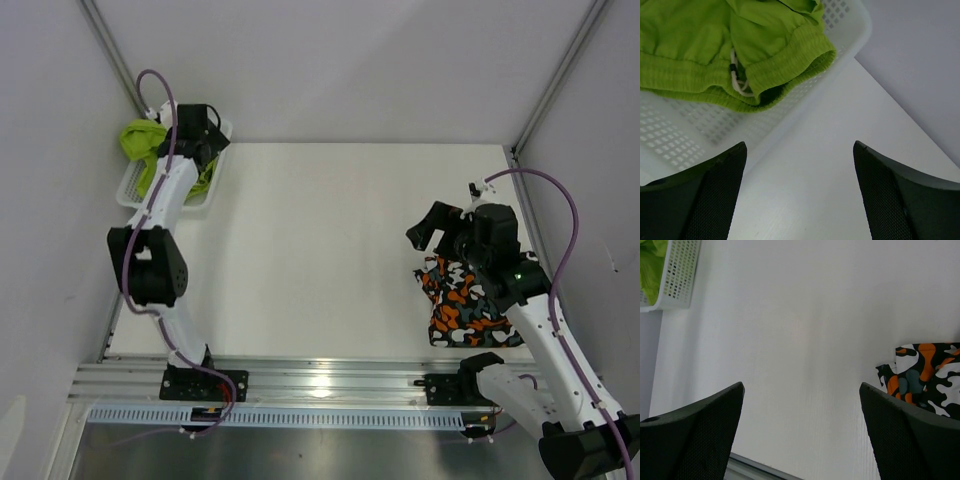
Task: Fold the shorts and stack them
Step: Grab the shorts from the pile
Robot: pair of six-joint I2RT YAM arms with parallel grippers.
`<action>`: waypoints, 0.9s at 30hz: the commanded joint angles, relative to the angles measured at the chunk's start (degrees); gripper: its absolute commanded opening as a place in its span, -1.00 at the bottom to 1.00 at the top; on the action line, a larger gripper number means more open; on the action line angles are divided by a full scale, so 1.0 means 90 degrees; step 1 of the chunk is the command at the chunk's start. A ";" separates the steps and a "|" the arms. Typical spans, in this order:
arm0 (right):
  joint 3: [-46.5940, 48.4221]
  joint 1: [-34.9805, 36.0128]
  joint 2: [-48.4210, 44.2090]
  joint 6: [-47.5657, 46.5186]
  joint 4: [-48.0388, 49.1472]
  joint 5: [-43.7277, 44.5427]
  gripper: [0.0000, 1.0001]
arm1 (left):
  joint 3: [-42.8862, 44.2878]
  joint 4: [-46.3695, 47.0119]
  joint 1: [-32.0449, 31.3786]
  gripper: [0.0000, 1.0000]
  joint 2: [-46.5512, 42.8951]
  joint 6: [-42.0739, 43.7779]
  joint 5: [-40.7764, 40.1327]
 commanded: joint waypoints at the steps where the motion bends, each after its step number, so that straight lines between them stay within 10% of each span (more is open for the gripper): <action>1: 0.0143 -0.0031 0.0009 -0.0173 0.0244 -0.0431 0.99 | 0.1674 -0.0450 0.0478 0.76 0.1063 -0.0494 0.0563; 17: -0.0092 -0.0031 0.0028 -0.0261 0.0283 -0.0627 0.99 | 0.3671 0.0438 0.0989 0.63 0.4247 -0.2994 0.1852; 23: -0.0062 -0.0031 0.0253 -0.0271 0.0361 -0.0705 0.99 | 0.3838 0.1248 0.1116 0.00 0.5001 -0.3649 0.2741; 27: -0.0209 -0.0031 0.0233 -0.0222 0.0459 -0.0744 0.99 | 0.3779 0.1590 0.1145 -1.00 0.5002 -0.3562 0.2693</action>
